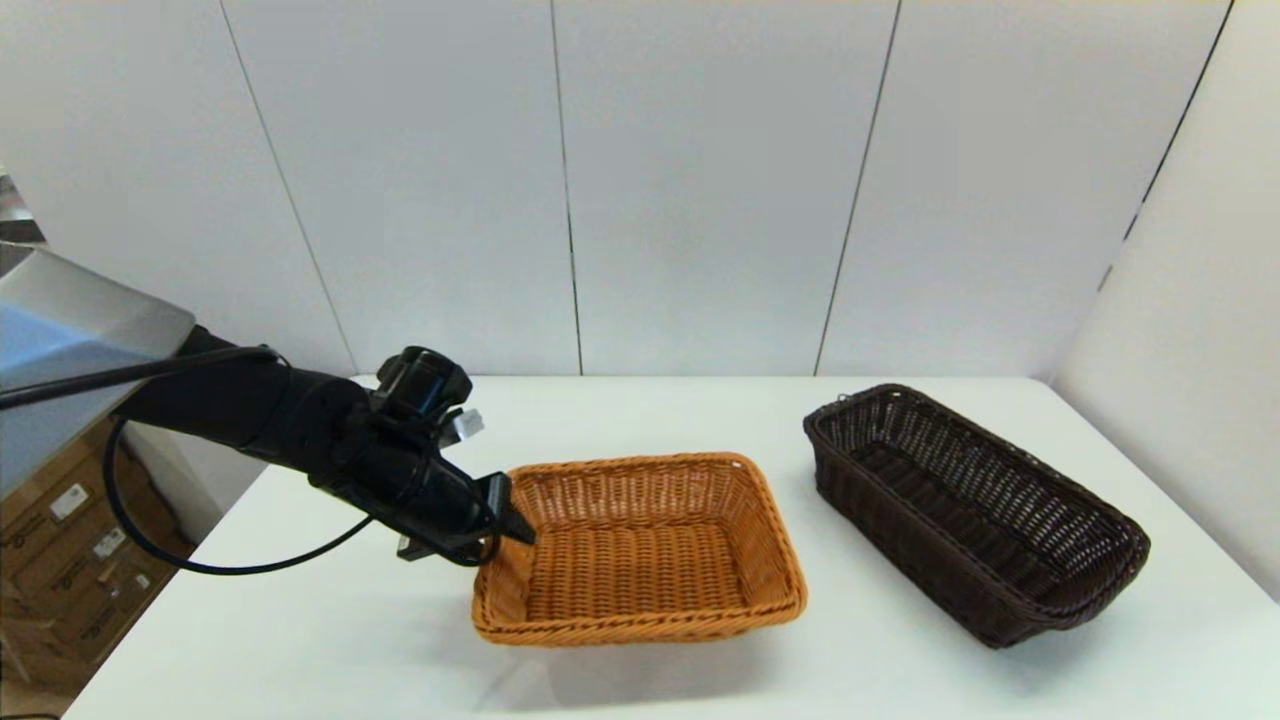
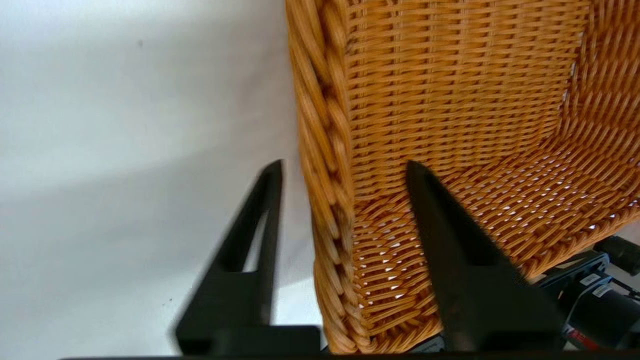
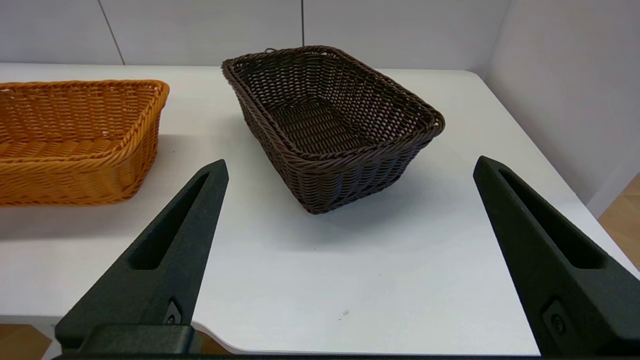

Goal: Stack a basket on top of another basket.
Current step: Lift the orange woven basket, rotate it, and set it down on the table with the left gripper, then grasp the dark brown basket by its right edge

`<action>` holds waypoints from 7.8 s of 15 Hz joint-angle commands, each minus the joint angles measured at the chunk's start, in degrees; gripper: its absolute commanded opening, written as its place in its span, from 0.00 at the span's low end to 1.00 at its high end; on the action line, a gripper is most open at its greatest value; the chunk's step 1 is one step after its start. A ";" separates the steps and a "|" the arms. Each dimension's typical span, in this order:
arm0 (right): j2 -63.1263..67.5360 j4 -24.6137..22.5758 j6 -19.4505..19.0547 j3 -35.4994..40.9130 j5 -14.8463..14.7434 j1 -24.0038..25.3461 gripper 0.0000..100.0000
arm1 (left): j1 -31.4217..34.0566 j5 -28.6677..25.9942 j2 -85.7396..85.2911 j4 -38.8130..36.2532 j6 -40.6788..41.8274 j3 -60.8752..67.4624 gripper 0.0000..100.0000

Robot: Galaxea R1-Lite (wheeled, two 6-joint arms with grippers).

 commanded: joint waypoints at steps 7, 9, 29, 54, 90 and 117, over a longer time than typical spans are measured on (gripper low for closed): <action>-0.02 -0.04 -0.10 0.00 0.04 0.07 1.00 | 0.05 0.56 -4.40 0.88 -0.06 -0.25 1.00; -0.02 -0.04 -0.10 0.00 0.04 0.07 1.00 | 0.31 0.74 -6.60 1.32 -0.06 -0.16 1.00; -0.02 -0.04 -0.02 0.00 0.04 -0.02 1.00 | 1.98 26.84 -82.62 23.20 -4.02 27.35 1.00; -0.02 0.04 -0.02 0.00 -0.05 0.07 1.00 | 20.79 23.50 -102.84 39.64 -3.49 27.61 1.00; 57.37 37.84 7.81 -53.00 -1.54 -8.98 1.00 | 17.98 21.74 -116.81 -9.67 20.86 62.68 1.00; 114.23 32.30 57.20 -63.46 -6.73 -3.71 1.00 | 17.89 21.83 -116.81 -9.67 20.51 62.68 1.00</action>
